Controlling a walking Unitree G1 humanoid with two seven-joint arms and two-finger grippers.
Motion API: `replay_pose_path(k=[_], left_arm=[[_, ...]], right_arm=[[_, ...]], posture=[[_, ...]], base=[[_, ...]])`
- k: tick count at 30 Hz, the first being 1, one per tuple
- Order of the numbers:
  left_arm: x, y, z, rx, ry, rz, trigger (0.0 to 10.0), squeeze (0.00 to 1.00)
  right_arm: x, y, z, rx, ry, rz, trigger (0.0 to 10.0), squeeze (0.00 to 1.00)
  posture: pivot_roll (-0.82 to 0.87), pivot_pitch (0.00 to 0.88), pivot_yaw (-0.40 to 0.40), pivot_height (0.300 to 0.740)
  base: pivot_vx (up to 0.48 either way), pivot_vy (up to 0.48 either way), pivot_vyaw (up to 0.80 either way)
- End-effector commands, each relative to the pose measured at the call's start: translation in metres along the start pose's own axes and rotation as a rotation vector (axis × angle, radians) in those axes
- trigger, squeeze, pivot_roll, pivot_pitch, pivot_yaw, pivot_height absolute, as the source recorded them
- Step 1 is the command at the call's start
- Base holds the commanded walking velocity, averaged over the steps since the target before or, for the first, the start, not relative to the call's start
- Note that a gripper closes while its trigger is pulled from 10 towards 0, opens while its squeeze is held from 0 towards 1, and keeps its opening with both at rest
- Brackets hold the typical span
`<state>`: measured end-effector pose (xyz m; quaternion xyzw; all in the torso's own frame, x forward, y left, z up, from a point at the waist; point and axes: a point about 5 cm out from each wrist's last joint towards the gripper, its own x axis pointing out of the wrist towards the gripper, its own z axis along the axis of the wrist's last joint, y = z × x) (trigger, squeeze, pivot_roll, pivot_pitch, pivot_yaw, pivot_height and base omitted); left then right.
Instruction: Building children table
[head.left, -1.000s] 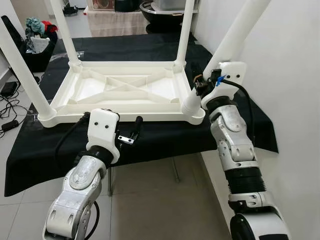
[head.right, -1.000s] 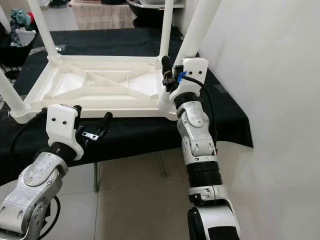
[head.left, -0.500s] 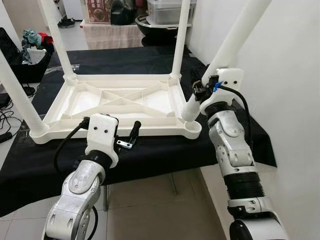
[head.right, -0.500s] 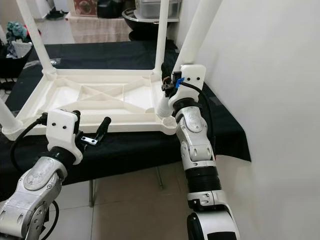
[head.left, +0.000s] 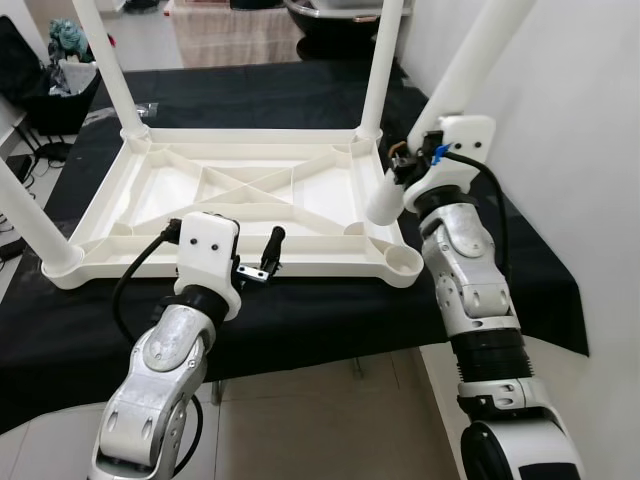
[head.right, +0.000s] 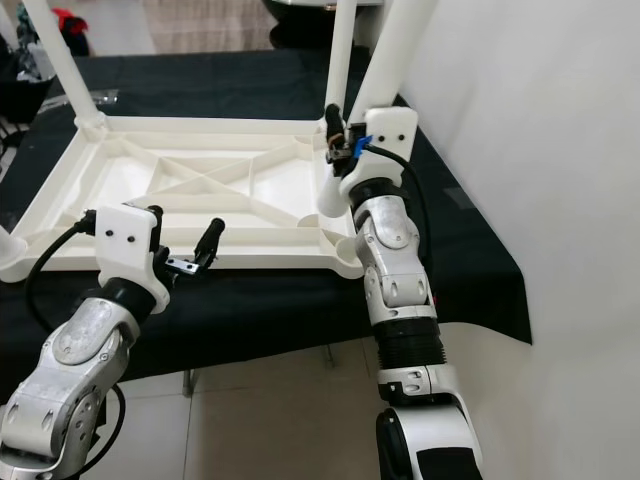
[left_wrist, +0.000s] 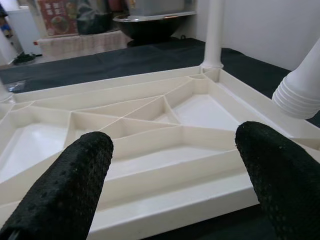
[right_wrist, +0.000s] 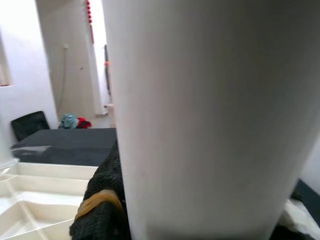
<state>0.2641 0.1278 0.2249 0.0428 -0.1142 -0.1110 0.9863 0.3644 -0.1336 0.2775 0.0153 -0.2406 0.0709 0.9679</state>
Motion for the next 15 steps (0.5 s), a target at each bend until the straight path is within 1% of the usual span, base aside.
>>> replay_pose_path(k=[1,10,15], left_arm=[[-0.0014,0.0013,-0.0040,-0.008,0.014,0.007,10.0,0.00],[0.0018,0.0014,0.0007,-0.014,-0.003,0.010,10.0,0.00],[0.0031,0.0017,0.0034,0.008,-0.012,0.002,10.0,0.00]], right_arm=[[0.0016,0.0030,0.0043,0.007,-0.028,0.009,10.0,0.00],[0.0015,0.0027,0.0054,0.013,-0.031,0.009,10.0,0.00],[0.0021,0.0022,0.0071,0.017,-0.037,0.010,10.0,0.00]], posture=[[0.09,0.113,-0.047,0.740],[0.09,0.112,-0.049,0.740],[0.09,0.114,-0.049,0.740]], base=[[0.000,0.000,0.00],[0.000,0.000,0.00],[0.000,0.000,0.00]])
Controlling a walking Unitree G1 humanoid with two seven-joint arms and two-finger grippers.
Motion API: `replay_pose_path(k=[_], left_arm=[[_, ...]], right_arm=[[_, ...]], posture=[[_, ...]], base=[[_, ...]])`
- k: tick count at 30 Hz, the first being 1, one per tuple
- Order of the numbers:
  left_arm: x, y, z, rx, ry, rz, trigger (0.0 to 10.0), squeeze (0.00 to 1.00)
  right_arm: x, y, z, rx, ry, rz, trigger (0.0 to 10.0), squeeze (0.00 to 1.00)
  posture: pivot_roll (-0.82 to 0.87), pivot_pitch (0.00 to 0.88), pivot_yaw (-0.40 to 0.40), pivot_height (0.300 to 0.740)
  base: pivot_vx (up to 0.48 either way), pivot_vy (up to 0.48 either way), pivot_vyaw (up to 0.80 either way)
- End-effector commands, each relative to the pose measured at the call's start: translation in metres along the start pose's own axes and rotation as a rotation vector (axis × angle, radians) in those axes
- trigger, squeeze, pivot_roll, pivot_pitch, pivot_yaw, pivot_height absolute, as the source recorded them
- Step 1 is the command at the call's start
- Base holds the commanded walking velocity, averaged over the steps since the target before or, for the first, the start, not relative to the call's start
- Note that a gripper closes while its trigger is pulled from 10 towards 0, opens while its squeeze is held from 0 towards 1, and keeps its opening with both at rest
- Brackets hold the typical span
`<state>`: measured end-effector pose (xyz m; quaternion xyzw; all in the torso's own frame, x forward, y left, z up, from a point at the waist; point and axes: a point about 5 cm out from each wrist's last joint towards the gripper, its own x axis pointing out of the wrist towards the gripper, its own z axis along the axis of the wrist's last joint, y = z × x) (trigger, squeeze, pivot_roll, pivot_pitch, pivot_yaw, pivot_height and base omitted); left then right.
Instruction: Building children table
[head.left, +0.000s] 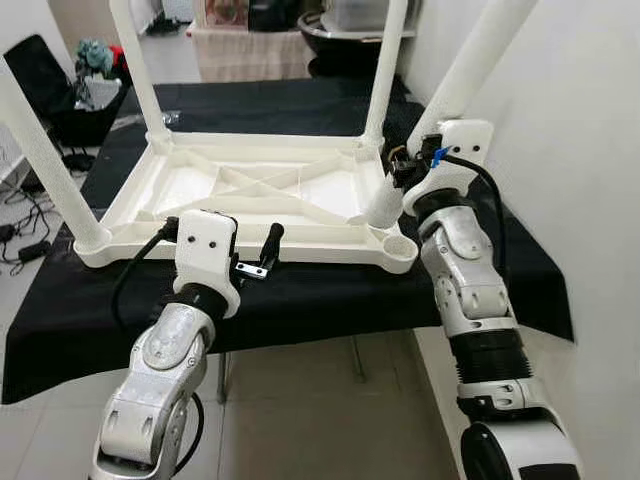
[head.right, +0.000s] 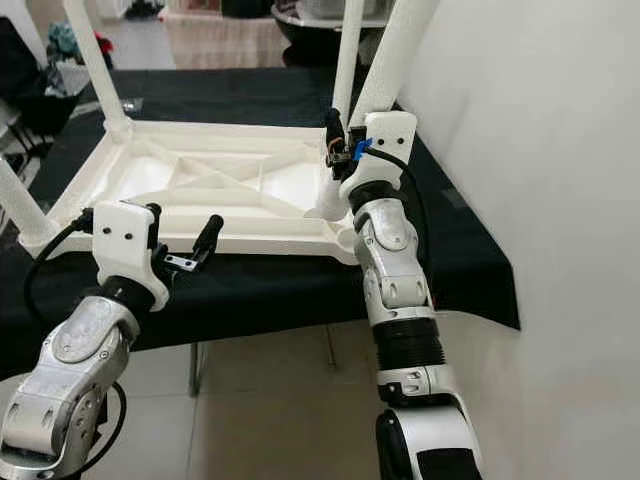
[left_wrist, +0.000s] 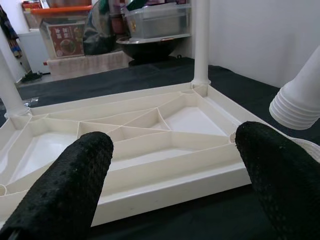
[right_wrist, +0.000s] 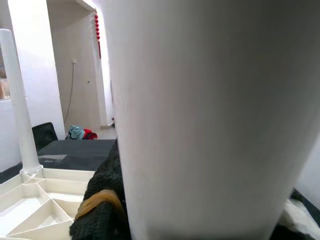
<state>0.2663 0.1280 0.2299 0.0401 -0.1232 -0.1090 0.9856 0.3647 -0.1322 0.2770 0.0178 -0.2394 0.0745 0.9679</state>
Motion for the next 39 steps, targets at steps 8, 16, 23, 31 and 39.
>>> replay_pose_path(k=[8,16,23,31,39], left_arm=[[-0.001,0.000,-0.003,0.005,0.014,-0.014,10.0,0.00],[-0.002,0.001,-0.005,0.018,0.021,-0.015,10.0,0.00],[-0.003,0.001,-0.008,0.011,0.031,-0.018,10.0,0.00],[-0.002,0.002,-0.009,0.030,0.035,-0.016,10.0,0.00],[-0.003,0.004,-0.012,0.050,0.044,-0.010,10.0,0.00]], right_arm=[[0.002,0.001,0.008,0.006,-0.041,-0.002,10.0,0.00],[0.001,0.001,0.007,0.007,-0.040,-0.005,10.0,0.00],[0.002,0.001,0.007,0.008,-0.040,-0.006,10.0,0.00],[0.001,0.000,0.008,0.006,-0.042,-0.007,10.0,0.00],[0.001,-0.001,0.008,0.003,-0.045,-0.006,10.0,0.00]], posture=[[0.09,0.113,-0.046,0.740],[0.09,0.115,-0.045,0.740],[0.09,0.113,-0.042,0.740],[0.09,0.106,-0.043,0.740],[0.09,0.092,-0.041,0.740]], base=[[0.000,0.000,0.00],[0.000,0.000,0.00],[0.000,0.000,0.00],[0.000,0.000,0.00],[0.000,0.000,0.00]])
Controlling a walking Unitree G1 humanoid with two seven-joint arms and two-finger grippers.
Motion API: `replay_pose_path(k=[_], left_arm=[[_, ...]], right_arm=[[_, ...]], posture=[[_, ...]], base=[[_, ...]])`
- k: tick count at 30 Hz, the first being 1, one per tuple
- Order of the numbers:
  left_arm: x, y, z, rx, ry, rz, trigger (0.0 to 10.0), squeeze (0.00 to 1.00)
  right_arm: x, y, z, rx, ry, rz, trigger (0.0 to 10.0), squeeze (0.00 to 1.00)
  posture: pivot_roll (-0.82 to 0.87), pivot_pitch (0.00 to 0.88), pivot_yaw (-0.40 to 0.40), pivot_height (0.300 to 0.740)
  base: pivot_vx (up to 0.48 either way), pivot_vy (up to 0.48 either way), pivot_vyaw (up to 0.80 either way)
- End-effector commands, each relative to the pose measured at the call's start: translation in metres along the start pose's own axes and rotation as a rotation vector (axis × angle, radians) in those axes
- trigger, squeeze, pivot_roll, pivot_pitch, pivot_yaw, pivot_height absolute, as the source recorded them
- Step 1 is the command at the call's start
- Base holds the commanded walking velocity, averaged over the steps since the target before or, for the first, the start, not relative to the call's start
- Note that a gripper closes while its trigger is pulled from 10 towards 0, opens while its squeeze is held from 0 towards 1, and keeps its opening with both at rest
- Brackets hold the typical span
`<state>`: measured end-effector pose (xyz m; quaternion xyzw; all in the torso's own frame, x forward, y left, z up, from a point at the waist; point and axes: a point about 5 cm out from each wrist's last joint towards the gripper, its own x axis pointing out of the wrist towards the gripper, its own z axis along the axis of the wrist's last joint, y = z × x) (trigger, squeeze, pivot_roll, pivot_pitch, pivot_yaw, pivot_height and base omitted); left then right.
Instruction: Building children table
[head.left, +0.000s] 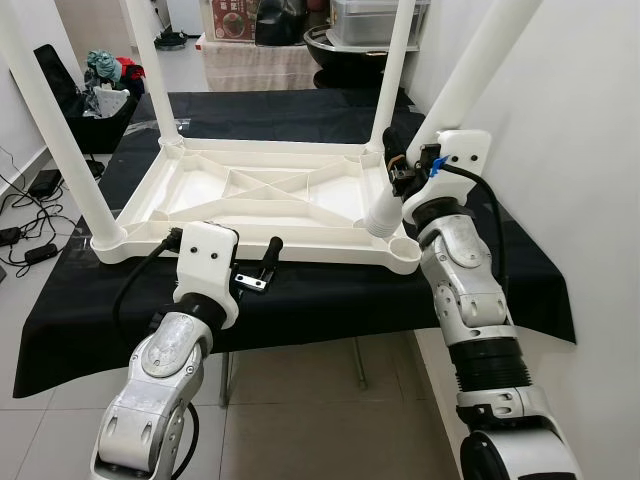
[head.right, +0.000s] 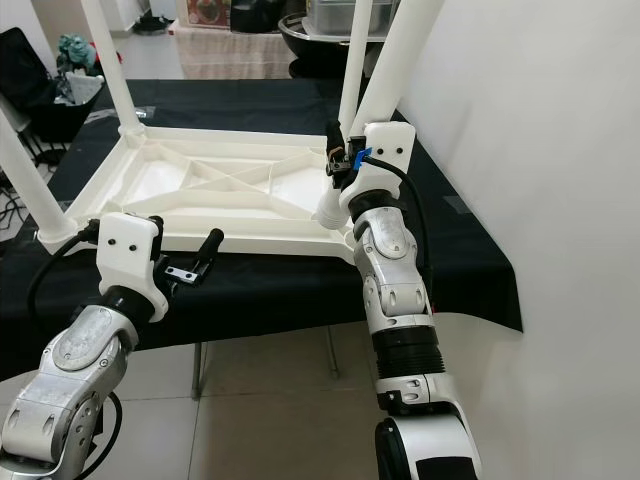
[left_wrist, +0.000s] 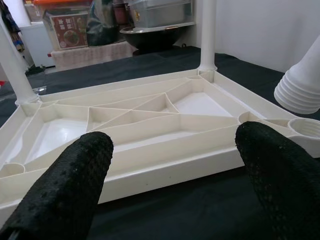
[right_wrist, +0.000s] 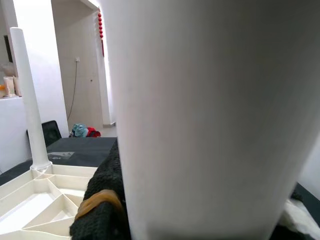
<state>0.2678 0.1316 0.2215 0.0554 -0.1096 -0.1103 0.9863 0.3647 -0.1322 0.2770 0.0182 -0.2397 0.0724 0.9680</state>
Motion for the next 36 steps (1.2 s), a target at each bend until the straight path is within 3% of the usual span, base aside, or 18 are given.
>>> replay_pose_path(k=[1,12,36], left_arm=[[-0.0010,0.0003,-0.0036,0.023,0.015,-0.006,10.0,0.00],[-0.0010,0.0009,-0.0052,0.024,0.021,-0.002,10.0,0.00],[0.0002,0.0009,-0.0062,0.022,0.020,-0.004,10.0,0.00]], right_arm=[[0.0013,-0.0004,0.0080,0.004,-0.044,-0.001,10.0,0.00],[-0.0001,-0.0005,0.0077,0.001,-0.043,-0.003,10.0,0.00],[-0.0012,-0.0018,0.0077,0.001,-0.042,-0.010,10.0,0.00]], posture=[[0.09,0.093,-0.041,0.740],[0.09,0.089,-0.040,0.740],[0.09,0.100,-0.035,0.740]], base=[[0.000,0.000,0.00],[0.065,0.000,0.00],[0.255,0.000,0.00]])
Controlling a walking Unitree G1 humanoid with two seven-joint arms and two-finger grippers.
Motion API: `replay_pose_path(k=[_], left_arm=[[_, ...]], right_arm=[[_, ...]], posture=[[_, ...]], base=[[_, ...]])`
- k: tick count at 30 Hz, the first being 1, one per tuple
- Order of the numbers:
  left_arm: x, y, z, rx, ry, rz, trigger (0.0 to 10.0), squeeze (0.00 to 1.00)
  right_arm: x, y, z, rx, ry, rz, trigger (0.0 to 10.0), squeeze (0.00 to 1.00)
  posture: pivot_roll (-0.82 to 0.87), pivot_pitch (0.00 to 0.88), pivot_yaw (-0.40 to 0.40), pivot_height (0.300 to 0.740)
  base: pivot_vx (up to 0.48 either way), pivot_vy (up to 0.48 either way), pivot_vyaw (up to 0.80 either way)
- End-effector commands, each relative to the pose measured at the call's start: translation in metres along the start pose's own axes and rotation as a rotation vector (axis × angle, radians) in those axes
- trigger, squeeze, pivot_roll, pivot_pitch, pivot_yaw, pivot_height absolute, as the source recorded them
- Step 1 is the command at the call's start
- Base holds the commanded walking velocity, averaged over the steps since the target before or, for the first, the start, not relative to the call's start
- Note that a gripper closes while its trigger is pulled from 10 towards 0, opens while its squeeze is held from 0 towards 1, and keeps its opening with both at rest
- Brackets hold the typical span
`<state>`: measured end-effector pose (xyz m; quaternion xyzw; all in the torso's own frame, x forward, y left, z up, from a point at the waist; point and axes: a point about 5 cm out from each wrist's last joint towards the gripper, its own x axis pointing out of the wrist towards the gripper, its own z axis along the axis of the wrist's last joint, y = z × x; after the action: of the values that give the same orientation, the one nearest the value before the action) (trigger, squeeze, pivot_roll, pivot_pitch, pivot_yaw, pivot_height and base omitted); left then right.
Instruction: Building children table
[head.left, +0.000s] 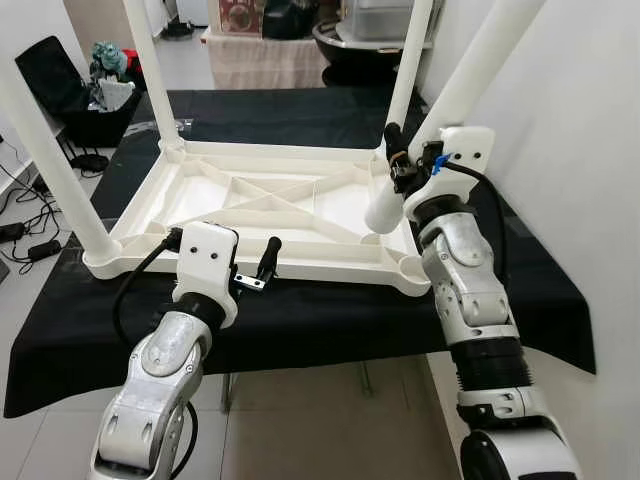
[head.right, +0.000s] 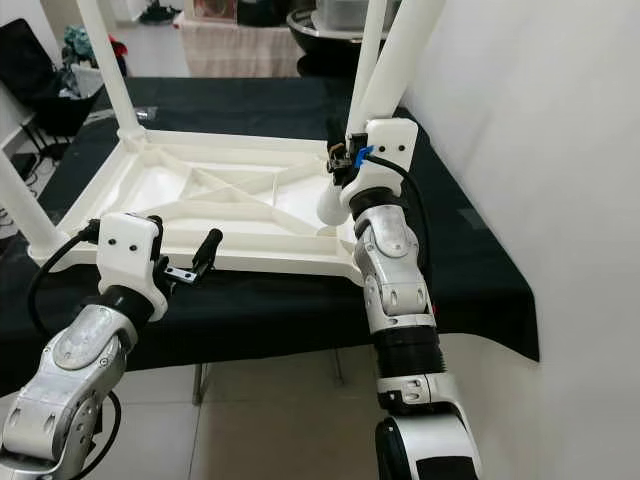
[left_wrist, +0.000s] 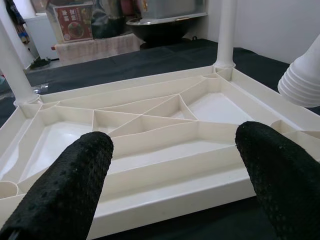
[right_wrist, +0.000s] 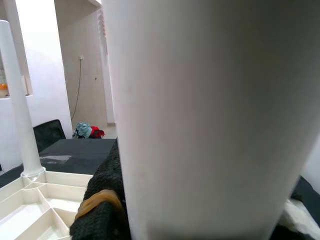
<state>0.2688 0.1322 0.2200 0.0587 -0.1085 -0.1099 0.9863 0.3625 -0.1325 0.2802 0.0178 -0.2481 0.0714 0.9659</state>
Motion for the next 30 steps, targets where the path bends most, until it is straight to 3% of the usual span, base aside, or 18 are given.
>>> replay_pose_path(k=[1,30], left_arm=[[-0.0006,0.0002,-0.0046,0.016,0.017,-0.004,10.0,0.00],[0.0006,-0.0008,-0.0042,-0.013,0.024,-0.005,10.0,0.00]], right_arm=[[-0.0008,-0.0018,0.0039,0.004,-0.024,-0.009,10.0,0.00],[0.0019,-0.0051,0.0045,0.017,-0.019,-0.014,10.0,0.00]], posture=[[0.09,0.101,-0.036,0.740],[0.09,0.106,-0.036,0.740]], base=[[0.262,0.000,0.00],[0.235,0.000,0.00]])
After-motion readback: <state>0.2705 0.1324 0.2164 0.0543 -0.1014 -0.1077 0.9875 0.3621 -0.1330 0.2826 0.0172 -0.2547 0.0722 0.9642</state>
